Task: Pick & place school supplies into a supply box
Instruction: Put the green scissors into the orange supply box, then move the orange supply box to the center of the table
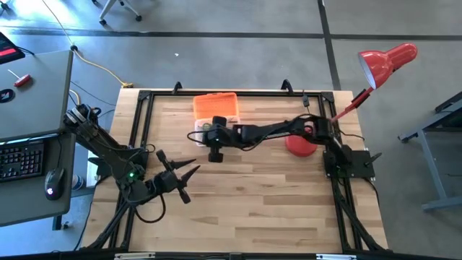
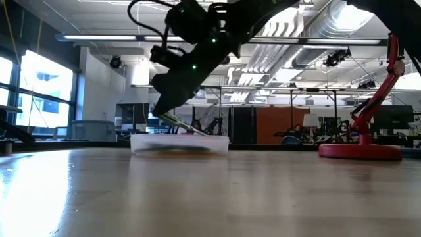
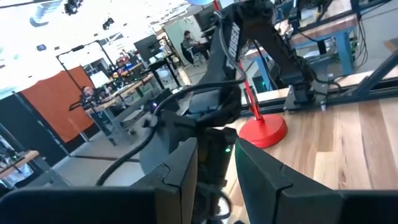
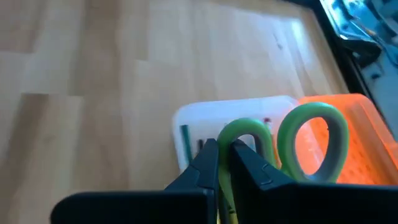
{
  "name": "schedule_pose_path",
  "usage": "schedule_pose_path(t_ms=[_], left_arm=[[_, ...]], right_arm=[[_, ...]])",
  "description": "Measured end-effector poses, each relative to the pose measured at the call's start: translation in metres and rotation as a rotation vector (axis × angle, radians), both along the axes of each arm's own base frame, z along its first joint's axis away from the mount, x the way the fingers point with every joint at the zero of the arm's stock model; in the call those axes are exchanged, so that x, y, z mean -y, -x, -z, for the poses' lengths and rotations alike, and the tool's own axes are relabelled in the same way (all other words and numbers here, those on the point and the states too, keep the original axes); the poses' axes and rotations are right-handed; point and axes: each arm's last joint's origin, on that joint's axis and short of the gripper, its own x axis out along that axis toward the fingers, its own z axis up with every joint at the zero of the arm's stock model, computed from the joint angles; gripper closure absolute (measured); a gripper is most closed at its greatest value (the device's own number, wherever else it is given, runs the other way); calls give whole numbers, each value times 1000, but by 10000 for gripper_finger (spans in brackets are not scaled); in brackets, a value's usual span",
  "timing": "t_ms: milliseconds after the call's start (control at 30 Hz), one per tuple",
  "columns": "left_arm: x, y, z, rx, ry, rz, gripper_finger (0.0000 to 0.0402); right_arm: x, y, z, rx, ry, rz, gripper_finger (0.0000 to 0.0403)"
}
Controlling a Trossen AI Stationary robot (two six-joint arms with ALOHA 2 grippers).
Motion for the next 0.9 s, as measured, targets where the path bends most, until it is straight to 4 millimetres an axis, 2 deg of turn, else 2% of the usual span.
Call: schedule_pose_path(t_ms=[133, 267, 667, 900], left_arm=[[0, 0, 1, -5, -5, 0, 262], [0, 0, 1, -5, -5, 0, 262], [0, 0, 1, -5, -5, 0, 262], [0, 0, 1, -5, -5, 1, 262]], right_arm=[[7, -2, 7, -42, 9, 65, 390], [11, 0, 9, -45, -85, 96, 378], [8, 3, 12, -98, -77, 75, 317], [8, 14, 21, -208, -146, 180, 319]])
